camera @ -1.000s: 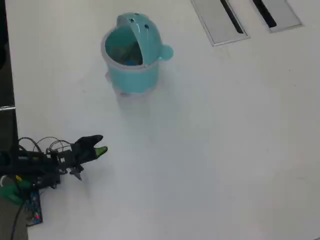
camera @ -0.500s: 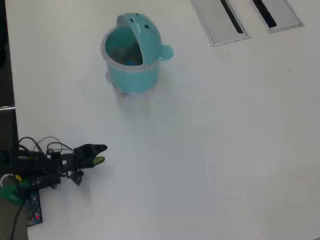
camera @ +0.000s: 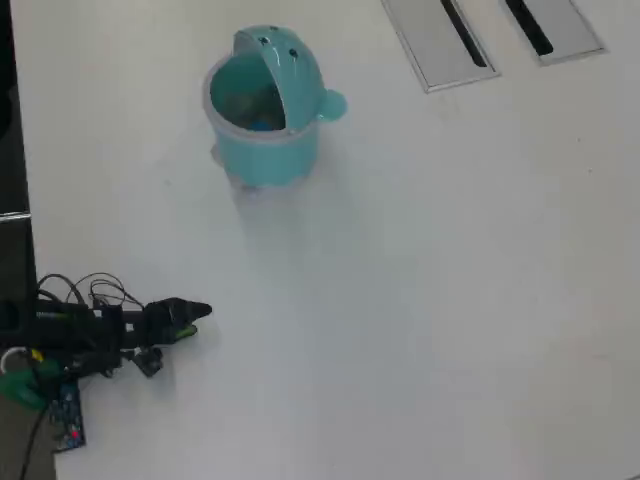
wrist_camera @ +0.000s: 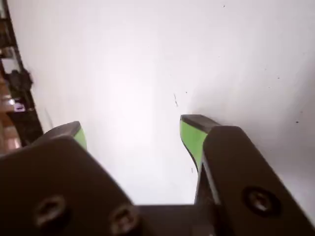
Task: Grasp RGB lego blocks and put them in the bin one by one.
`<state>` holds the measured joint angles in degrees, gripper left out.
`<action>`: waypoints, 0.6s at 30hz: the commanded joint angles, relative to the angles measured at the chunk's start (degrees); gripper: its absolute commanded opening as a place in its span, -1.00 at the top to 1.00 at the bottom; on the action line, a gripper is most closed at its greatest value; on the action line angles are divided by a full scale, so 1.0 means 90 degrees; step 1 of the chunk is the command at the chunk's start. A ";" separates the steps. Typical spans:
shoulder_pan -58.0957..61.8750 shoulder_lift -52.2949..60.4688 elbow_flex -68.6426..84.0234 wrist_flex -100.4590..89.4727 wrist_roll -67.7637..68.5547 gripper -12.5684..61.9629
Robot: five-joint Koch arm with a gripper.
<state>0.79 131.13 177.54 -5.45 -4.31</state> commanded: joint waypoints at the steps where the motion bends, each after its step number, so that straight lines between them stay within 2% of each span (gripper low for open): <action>1: 0.0000 0.0273 0.0459 0.0088 0.0078 -0.29; 18: -0.0049 0.0254 0.0459 0.0381 0.0039 -0.27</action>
<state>0.35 131.13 177.54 -4.75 -4.48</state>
